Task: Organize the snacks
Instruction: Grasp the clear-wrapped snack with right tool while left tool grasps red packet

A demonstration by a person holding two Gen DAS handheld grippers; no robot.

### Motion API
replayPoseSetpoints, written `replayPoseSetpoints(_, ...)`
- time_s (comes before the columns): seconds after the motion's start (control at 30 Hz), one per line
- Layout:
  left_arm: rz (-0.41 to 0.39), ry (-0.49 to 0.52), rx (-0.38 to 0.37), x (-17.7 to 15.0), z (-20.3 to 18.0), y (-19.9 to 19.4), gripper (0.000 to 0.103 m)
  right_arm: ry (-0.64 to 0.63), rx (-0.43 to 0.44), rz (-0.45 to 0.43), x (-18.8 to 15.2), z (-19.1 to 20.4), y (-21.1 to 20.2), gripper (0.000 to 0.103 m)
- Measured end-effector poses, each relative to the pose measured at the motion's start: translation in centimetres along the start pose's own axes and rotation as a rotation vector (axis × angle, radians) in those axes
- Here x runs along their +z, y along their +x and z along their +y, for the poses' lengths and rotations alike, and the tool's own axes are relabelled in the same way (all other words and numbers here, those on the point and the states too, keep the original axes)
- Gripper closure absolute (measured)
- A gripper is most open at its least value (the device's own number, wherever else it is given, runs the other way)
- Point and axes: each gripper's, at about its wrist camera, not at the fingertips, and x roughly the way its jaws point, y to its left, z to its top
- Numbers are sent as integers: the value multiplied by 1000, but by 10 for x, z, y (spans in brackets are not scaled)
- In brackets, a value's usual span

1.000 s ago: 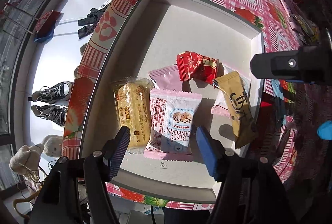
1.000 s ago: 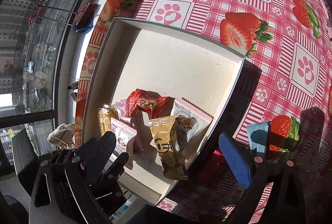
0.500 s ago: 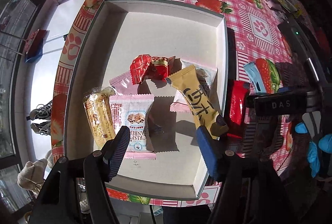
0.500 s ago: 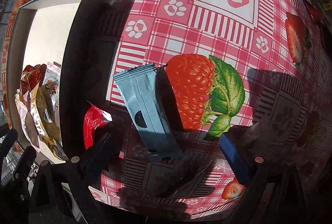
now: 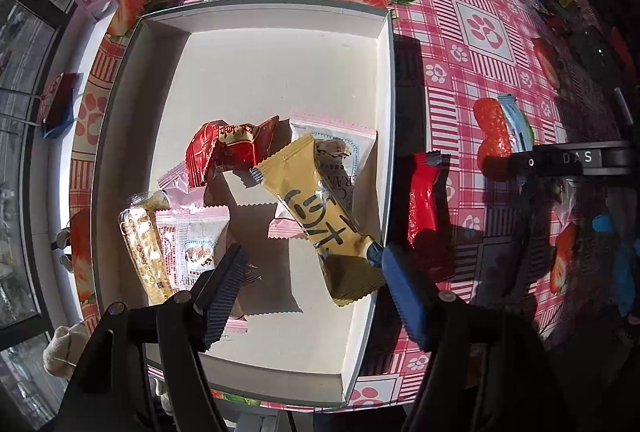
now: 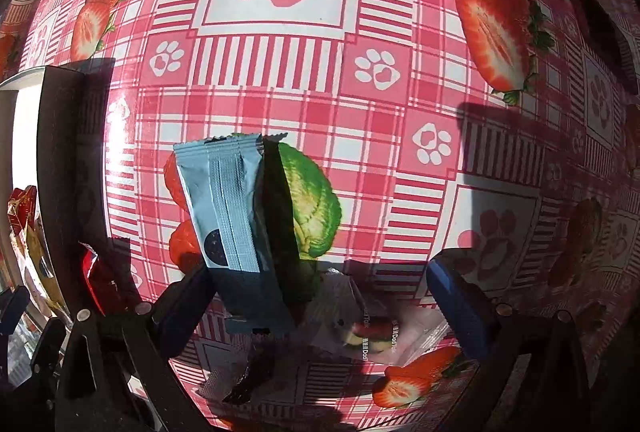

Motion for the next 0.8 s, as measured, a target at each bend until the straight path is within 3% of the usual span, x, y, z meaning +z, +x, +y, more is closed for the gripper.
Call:
replayPoseSetpoints(0.17,30,6,28,6,-2,21,18,55,71,-18,-16,-34,-10,0)
replayPoseSetpoints(0.33,37,34,40,5,0,22,18,100,115,-27,-36,-65,-15,0)
replayPoseSetpoints(0.47,20,67,28,6,-18,9,18,139,137,-1,-75,-97,-2,0)
replayPoseSetpoints(0.6,-2,138,-25,2,-52,-7,18,138,163,17,-98,-95,10,0)
replayPoseSetpoints(0.7,14,193,-5,0,-84,-1,18,130,149,-2,-109,-81,16,0)
replayPoseSetpoints(0.8,56,147,2,1,-96,14,17,98,117,-23,-101,-77,13,0)
